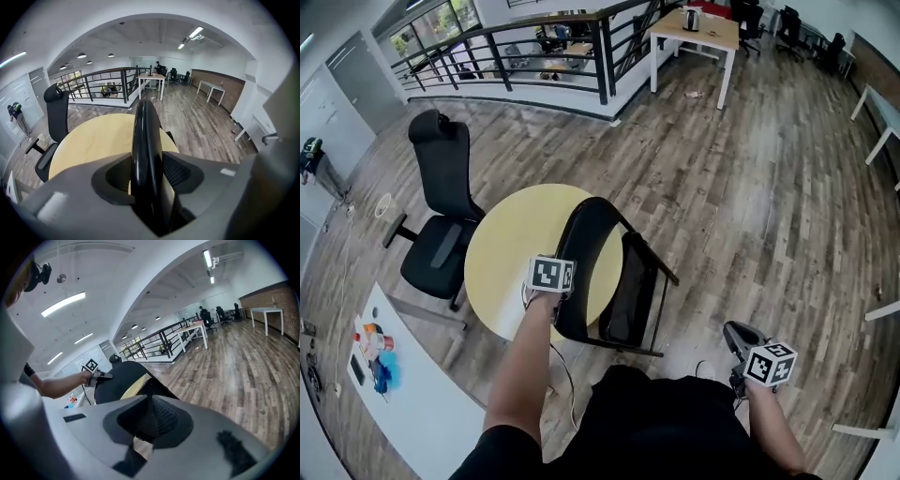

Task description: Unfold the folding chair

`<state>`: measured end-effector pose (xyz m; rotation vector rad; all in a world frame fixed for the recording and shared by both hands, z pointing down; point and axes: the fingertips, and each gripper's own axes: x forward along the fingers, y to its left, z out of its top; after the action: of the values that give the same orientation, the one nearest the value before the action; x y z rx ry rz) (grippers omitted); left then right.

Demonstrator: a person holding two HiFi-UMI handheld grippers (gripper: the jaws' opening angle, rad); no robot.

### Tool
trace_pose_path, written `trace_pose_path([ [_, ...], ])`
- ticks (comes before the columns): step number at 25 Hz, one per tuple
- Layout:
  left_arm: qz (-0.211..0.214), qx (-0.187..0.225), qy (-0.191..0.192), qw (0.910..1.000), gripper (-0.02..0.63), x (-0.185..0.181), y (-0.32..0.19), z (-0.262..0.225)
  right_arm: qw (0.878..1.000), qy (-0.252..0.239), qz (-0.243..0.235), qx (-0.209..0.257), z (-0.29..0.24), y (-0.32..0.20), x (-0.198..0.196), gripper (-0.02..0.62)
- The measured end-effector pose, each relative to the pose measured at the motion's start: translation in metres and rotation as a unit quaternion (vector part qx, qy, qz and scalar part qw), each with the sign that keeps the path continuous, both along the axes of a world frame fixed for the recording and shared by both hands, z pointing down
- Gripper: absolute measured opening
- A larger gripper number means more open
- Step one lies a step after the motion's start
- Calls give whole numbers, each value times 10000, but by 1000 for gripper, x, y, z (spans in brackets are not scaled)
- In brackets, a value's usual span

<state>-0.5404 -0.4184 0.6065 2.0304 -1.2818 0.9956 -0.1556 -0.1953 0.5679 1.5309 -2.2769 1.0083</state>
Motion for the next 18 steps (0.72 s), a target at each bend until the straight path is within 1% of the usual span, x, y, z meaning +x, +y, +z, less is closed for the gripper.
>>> trace_pose_path([
  [4,-146,44,-82,9998,195,1,-5,2,9998,-18,170,-91,8,16,10,32],
  [7,-125,45,-193,9997,192,1,-5,5,9994,-137,285,-163,13,29,13,32],
  [9,-180,-15,-166,9997,183,1,-5,5,9995,-136,233,-167,14,34,15,32],
  [14,-540,-336,-155,9979,175,2,0,7,9997,-111,70,-205,16,42,26,32],
  [18,-671,-403,-173,9968,172,8,5,4,9997,-134,54,-184,11,40,42,32],
])
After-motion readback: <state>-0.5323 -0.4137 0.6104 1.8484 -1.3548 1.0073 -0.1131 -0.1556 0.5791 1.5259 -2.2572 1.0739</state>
